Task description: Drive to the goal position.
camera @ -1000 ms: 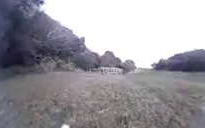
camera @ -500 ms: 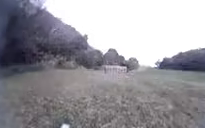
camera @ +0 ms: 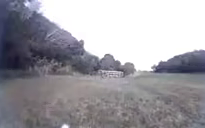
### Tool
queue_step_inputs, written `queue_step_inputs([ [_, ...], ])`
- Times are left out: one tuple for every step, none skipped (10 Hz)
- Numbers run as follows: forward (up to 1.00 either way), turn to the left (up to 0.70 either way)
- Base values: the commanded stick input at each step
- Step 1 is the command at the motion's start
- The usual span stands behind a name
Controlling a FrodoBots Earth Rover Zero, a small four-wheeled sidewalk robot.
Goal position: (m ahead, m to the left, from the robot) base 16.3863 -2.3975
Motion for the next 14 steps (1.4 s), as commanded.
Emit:
queue_step_inputs([
  [0.7, -0.17],
  [0.7, -0.12],
  [0.7, -0.02],
  [0.7, 0.0],
  [0.7, 0.0],
  [0.7, 0.0],
  [0.7, -0.09],
  [0.7, -0.17],
  [0.7, -0.17],
  [0.7, -0.17],
  [0.7, -0.17],
  [0.7, -0.15],
  [0.7, -0.14],
  [0.7, -0.12],
])
